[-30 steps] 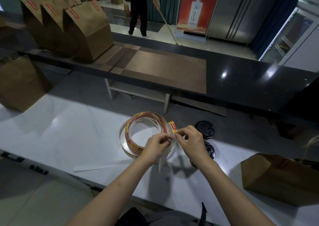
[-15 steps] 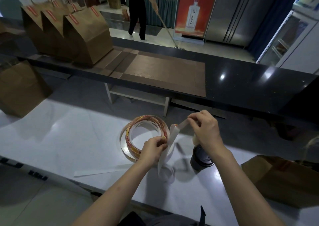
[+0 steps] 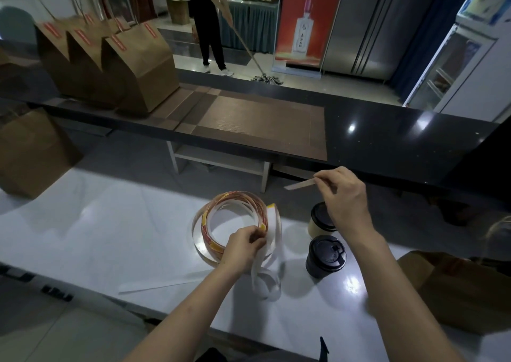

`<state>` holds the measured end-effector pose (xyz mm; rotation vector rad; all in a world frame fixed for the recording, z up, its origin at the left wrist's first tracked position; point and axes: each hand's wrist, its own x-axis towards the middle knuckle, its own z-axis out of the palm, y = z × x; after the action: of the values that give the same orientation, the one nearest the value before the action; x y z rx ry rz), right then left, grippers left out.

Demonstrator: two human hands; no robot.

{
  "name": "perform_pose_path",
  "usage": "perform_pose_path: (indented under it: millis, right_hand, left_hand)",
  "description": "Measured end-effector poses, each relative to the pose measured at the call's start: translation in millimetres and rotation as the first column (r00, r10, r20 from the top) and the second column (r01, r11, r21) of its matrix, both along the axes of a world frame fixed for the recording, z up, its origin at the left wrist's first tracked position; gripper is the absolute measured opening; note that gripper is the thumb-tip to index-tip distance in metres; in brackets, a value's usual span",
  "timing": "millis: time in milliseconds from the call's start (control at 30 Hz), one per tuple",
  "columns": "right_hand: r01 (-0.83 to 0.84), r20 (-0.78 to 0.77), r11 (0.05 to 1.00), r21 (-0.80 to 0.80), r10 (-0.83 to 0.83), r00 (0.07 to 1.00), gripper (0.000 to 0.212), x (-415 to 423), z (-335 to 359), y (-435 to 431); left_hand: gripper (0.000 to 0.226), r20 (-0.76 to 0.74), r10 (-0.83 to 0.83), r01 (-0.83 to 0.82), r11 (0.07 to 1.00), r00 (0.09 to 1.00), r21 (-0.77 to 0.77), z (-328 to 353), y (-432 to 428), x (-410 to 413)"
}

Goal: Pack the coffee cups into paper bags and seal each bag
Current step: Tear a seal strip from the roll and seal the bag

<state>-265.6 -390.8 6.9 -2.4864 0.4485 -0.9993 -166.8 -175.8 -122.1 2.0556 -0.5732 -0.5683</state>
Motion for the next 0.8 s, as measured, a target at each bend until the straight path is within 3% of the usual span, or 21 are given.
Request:
perform_pose_path:
  millis: [167,400,800]
  right_hand:
    - [0.005,-0.002,0.979,0.206,-0.004,1.0,0.006,-10.0,-1.6,10.4]
    - [0.061,-0.048,0.928,0.368,-0.047,0.998,0.007,-22.2,-14.5,11.8]
    - [0.073,0.048,0.716,0.694,-0.148,0.988,0.017,-63.2,4.0,-8.6]
  left_hand:
    - [0.015,0.029,0.069,-0.069,0.998,0.997,0.011,3.4,0.0,1.1]
    - [0.008,0.013,0.161,-0.16,0.987,0.987,-0.024,9.8,1.1,4.6]
    - [0.003,0.054,0.049,-0.04,0.985,0.997,-0.165,53.9,-41.6,-13.9]
